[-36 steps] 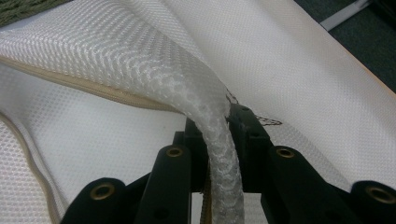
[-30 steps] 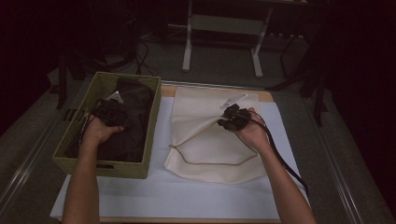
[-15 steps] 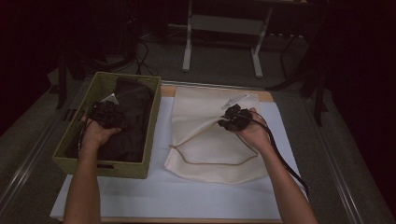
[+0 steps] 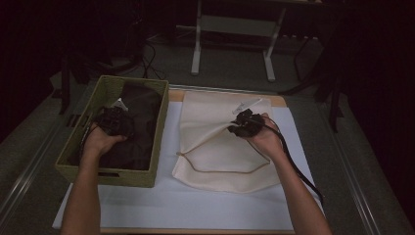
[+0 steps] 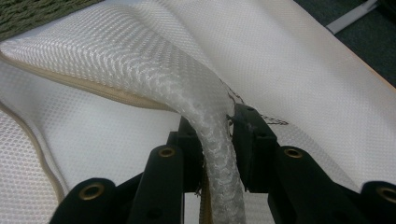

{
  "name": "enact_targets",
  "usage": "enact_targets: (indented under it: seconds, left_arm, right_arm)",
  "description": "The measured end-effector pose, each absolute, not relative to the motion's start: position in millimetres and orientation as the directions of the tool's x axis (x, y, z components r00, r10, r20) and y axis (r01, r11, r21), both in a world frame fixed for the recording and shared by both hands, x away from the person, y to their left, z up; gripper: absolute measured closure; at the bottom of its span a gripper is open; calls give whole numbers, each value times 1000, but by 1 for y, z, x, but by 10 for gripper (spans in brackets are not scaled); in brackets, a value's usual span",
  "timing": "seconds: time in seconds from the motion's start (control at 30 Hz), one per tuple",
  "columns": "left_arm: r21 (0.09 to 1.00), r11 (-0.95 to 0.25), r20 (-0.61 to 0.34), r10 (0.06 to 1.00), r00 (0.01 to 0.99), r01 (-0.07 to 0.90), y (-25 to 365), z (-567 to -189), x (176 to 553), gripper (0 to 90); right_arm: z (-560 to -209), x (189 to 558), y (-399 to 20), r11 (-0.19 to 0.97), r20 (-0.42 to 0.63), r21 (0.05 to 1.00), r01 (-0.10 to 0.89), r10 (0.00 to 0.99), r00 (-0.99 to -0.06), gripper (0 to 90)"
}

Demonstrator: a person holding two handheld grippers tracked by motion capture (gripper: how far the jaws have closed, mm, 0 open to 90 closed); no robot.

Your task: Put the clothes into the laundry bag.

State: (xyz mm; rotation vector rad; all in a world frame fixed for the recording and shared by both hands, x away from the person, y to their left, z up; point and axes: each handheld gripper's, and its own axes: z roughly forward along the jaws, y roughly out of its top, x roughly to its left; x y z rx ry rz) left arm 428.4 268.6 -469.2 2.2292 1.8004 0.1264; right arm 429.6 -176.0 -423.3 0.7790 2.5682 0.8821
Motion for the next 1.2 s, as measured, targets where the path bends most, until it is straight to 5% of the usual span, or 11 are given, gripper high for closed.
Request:
enact_targets:
  seconds: [0.3, 0.4, 0.57, 0.77, 1.2]
  left_arm:
    - [237, -214, -249, 929, 273, 947, 268, -461, 425, 320]
    - [241, -211, -204, 943, 262, 947, 266, -462, 427, 289]
    - [181, -220, -25, 973, 229, 958, 250, -477, 437, 0]
    - [206, -212, 70, 977, 202, 955, 258, -484, 442, 0]
    - [191, -123, -46, 990, 134, 974, 275, -497, 448, 0]
  right_arm:
    - [-426, 431, -173, 663, -107, 637, 394, 582, -806, 715]
    - [-426, 432, -173, 661, -108, 638, 394, 584, -804, 710]
    - [-425, 431, -173, 658, -106, 639, 398, 588, -802, 701]
    - [-424, 429, -174, 661, -110, 641, 390, 581, -806, 695]
    - [-423, 428, -175, 662, -110, 644, 383, 575, -811, 681]
